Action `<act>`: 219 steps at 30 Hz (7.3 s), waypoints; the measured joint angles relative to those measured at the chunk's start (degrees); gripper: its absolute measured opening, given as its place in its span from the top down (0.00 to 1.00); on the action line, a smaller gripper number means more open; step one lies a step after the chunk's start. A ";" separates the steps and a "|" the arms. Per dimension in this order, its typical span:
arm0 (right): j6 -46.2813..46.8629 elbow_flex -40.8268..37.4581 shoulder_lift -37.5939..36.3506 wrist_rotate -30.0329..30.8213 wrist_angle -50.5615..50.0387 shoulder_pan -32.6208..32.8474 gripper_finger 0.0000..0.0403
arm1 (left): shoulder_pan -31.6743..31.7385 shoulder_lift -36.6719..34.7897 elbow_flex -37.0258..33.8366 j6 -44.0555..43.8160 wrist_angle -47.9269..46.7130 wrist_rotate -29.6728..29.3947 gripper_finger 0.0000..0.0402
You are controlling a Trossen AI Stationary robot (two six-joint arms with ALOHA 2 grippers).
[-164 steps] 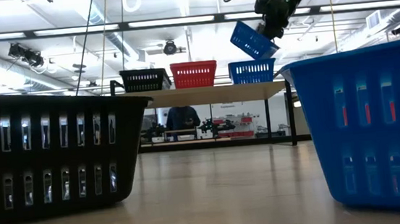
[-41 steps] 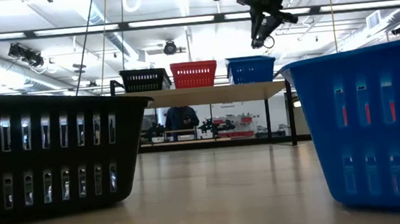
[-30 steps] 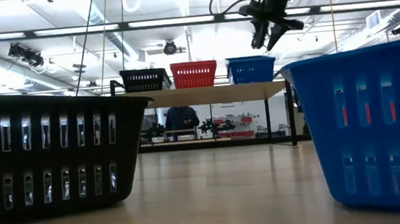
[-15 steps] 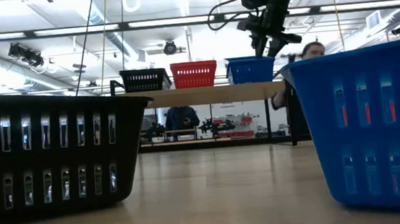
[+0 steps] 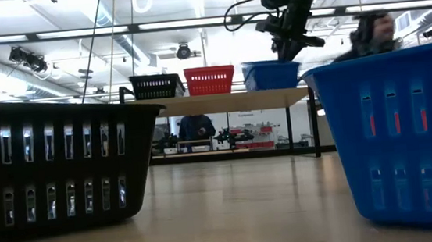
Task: Stack baskets on shelf by color
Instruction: Stack the right blue bin on the blue bin on the shelf, then stack the black bin on the stacked black bins on the shelf
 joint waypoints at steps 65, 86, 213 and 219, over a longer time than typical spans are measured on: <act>6.21 -0.04 0.55 -17.50 1.83 -11.67 0.66 | -0.33 0.02 0.00 -2.58 -1.79 0.02 0.71; -1.18 -0.04 0.13 -11.32 -18.07 -3.81 0.67 | -1.87 0.15 0.00 -0.35 -9.19 -0.04 0.71; -9.41 -52.11 -35.54 -13.12 9.85 79.67 0.34 | -61.94 8.59 -44.44 -58.79 0.02 -22.42 0.51; -6.21 -52.11 -35.54 -12.15 9.80 79.67 0.35 | -59.51 8.52 -49.42 -58.20 -1.08 -20.25 0.51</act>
